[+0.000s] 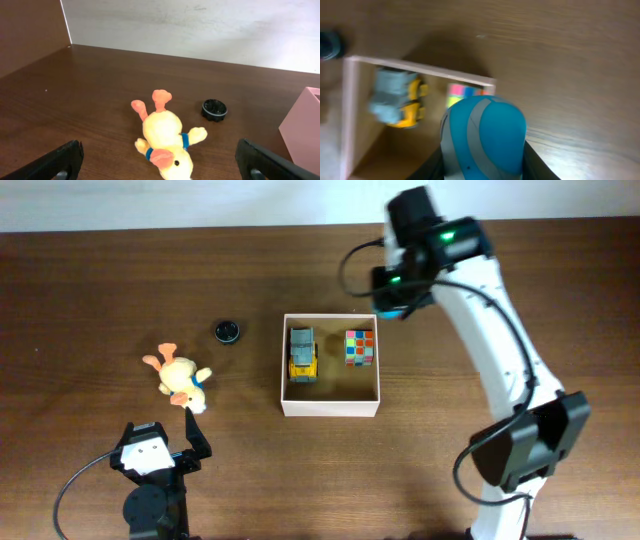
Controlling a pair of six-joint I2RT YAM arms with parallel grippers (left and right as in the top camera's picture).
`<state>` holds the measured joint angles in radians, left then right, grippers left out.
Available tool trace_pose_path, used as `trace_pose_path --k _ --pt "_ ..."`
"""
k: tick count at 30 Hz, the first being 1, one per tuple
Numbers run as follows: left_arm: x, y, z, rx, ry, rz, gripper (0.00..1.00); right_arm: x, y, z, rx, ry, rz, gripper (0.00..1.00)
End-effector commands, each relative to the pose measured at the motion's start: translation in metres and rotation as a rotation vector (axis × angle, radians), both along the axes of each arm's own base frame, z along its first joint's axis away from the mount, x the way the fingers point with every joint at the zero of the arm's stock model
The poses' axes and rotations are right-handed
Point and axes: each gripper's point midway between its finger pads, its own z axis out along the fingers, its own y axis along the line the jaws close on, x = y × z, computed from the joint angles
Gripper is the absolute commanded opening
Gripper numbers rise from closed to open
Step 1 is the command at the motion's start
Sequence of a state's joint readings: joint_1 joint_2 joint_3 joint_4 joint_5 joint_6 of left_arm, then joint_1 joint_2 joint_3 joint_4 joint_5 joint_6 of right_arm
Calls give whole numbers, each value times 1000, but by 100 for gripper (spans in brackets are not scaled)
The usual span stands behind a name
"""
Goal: Pack container
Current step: 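Lift the ball and carry it left into the box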
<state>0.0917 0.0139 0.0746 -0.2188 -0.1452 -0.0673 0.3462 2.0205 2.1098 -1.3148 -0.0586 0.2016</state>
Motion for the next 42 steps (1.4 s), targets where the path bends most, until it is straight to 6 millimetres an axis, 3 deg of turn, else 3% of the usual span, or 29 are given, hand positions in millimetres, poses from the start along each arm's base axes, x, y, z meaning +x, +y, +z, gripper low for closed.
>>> trace_pose_path --k 1,6,10,18,34,38,42 --pt "1 -3 -2 14 3 -16 99 -8 34 14 22 -49 85 33" --pt "1 -3 -2 14 3 -16 99 -13 65 5 5 -72 149 34" --pt "1 -3 -2 14 3 -16 99 -13 79 -20 -9 -37 174 34" --pt "1 -3 -2 14 3 -16 99 -9 81 -61 -43 38 176 34" --pt "1 -3 -2 14 3 -16 99 -5 84 -91 -62 88 178 34" --pt "1 -3 -2 14 3 -16 99 -4 85 -91 -59 81 178 46" --pt "1 -3 -2 14 3 -16 99 -4 85 -91 -59 81 178 52"
